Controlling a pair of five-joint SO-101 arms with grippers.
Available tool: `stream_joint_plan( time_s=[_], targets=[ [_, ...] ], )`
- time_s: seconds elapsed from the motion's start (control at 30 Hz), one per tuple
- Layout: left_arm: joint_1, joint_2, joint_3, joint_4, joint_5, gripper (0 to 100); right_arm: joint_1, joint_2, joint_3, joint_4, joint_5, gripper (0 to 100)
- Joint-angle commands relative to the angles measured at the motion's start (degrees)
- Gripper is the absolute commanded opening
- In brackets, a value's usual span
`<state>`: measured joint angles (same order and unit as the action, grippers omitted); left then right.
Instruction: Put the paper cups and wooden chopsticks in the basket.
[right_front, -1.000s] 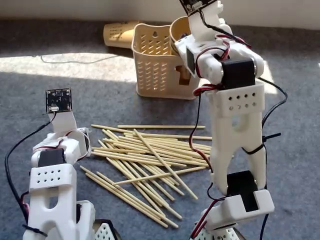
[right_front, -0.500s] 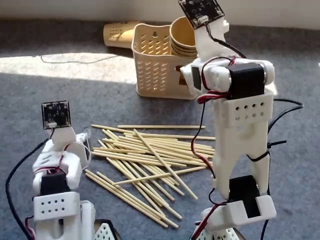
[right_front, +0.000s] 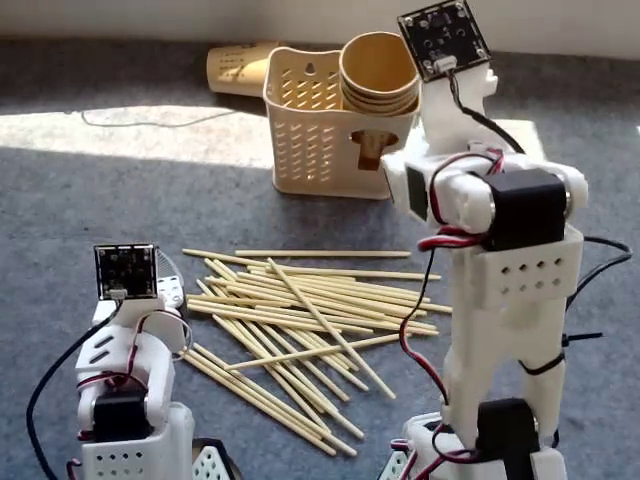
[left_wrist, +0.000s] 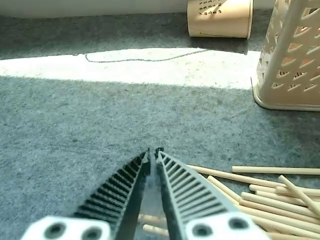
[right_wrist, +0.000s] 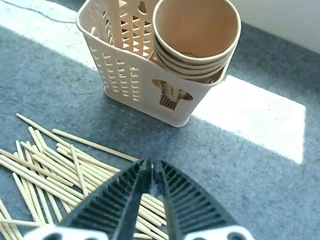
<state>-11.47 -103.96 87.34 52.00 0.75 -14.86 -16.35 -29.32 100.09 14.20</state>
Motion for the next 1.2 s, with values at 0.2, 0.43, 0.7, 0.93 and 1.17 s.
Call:
stream_joint_plan(
  time_s=[0.2,0.43,0.7,0.93,1.17],
  targets=[
    [1.5,-0.3,4.8,0.3,-0.4,4,0.5,-18.2,20.5,-4.3,-0.4,2.2],
    [5.0,-0.1,9.8,1.4,-0.3,4,0.7,-34.5,46.1,-14.8,-0.4,2.2],
    [6.8,-0.2,9.8,5.8,0.0,4,0.8,-53.7,70.2,-22.1,-0.4,2.2],
    [6.7,0.0,9.8,17.0,0.0,4,4.2,-68.3,87.8,-22.1,-0.3,1.9],
    [6.6,0.0,9.8,25.5,-0.1,4,10.1,-76.9,92.7,-26.8,-0.1,1.9]
  ],
)
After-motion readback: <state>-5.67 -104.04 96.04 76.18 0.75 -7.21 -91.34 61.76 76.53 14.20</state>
